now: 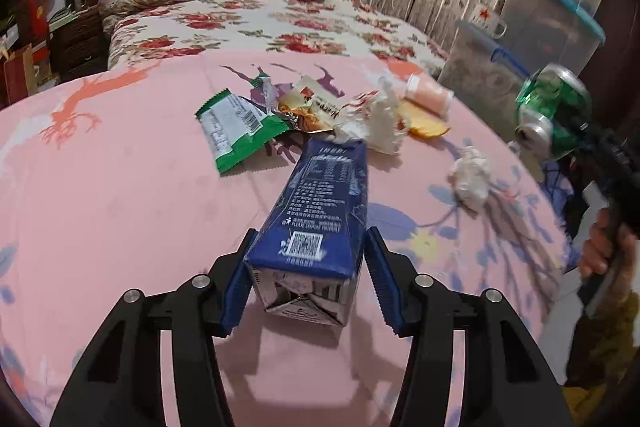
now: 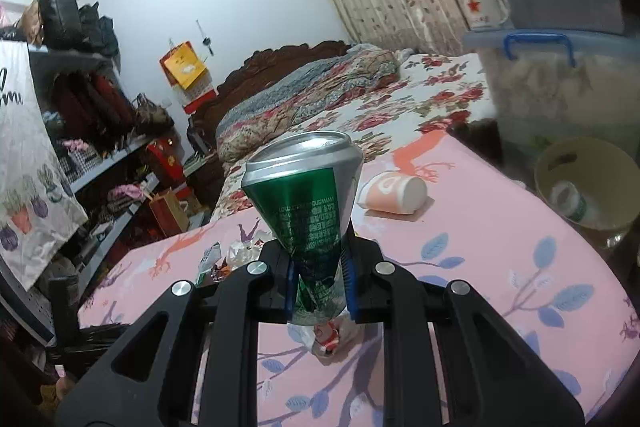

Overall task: Collect trash
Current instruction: 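Carry the can and carton to the wastebasket and open both grippers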

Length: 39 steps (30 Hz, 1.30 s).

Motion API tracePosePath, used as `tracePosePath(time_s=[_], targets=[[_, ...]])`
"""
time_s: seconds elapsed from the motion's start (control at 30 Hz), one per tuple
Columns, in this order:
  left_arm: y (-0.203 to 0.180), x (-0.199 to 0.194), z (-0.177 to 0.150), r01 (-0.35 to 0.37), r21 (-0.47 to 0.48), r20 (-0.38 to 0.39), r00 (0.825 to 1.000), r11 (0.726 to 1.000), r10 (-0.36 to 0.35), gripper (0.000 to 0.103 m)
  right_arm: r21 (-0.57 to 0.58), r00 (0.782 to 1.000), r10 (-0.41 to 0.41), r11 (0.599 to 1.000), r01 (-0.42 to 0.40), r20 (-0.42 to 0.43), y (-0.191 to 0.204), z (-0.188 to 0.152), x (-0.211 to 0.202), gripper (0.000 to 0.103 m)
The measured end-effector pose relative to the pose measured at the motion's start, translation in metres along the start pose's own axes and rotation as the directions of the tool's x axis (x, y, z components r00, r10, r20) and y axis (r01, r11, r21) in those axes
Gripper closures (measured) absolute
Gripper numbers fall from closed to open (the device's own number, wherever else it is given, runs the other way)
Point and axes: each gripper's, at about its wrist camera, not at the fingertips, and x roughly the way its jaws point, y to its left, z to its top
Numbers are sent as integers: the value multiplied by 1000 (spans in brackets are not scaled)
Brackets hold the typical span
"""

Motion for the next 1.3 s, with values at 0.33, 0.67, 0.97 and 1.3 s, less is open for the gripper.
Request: tracePosePath(time_s=[0.33, 0.67, 0.97, 1.3], targets=[[-32, -30, -21, 63, 43, -8, 998, 997, -63, 56, -2, 996, -50, 999, 50, -72, -13, -36, -15, 82], [-42, 2, -34, 17, 71, -100, 995, 997, -10, 34, -63, 983, -127, 991, 120, -132, -21, -73, -14, 82], [-57, 19, -36, -18, 140, -143, 989, 990, 38, 56, -43, 982, -127, 992, 122, -140, -33, -76, -14, 82], [-131, 14, 27, 210, 242, -127, 975, 947, -184, 56, 23, 983, -181, 983, 182, -29, -75, -51, -38, 82]])
